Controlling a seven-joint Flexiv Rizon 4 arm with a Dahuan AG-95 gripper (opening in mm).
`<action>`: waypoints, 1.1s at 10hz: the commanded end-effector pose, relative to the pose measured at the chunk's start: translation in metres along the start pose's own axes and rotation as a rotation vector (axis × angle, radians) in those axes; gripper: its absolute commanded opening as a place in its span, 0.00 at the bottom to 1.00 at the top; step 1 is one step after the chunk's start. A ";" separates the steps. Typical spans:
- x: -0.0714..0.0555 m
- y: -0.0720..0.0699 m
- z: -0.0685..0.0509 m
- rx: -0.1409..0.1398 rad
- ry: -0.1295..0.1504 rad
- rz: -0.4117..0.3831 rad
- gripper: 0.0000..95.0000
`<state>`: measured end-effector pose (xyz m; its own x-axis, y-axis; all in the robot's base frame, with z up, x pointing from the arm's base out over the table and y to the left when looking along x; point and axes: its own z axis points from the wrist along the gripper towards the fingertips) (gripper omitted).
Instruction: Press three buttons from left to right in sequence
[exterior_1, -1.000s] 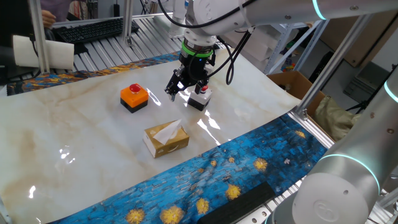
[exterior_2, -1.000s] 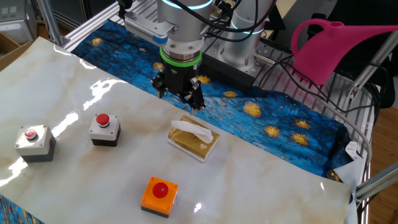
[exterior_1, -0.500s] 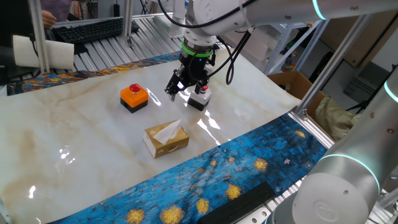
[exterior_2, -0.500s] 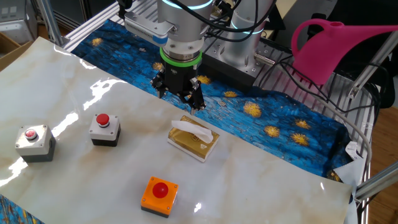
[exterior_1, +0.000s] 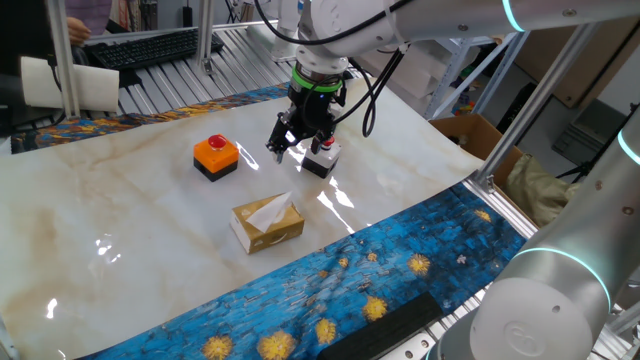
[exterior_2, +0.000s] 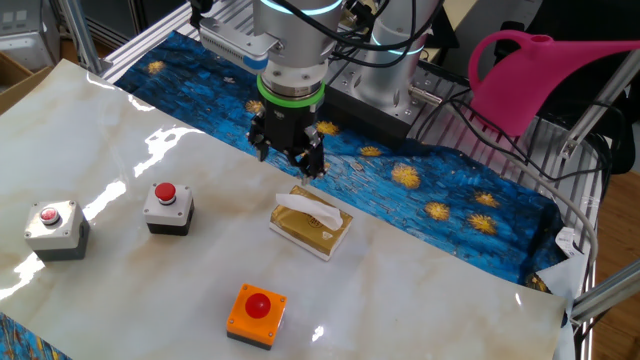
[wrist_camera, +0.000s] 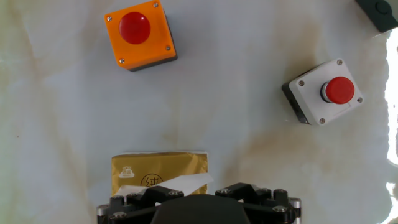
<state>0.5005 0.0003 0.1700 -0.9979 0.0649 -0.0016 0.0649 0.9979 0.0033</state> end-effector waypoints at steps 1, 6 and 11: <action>0.000 0.000 0.002 -0.070 -0.012 0.427 0.00; 0.001 0.001 0.003 -0.071 -0.010 0.440 0.00; 0.003 0.001 0.005 -0.069 -0.005 0.443 0.00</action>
<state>0.4967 0.0020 0.1652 -0.8647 0.5022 0.0133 0.5017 0.8620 0.0723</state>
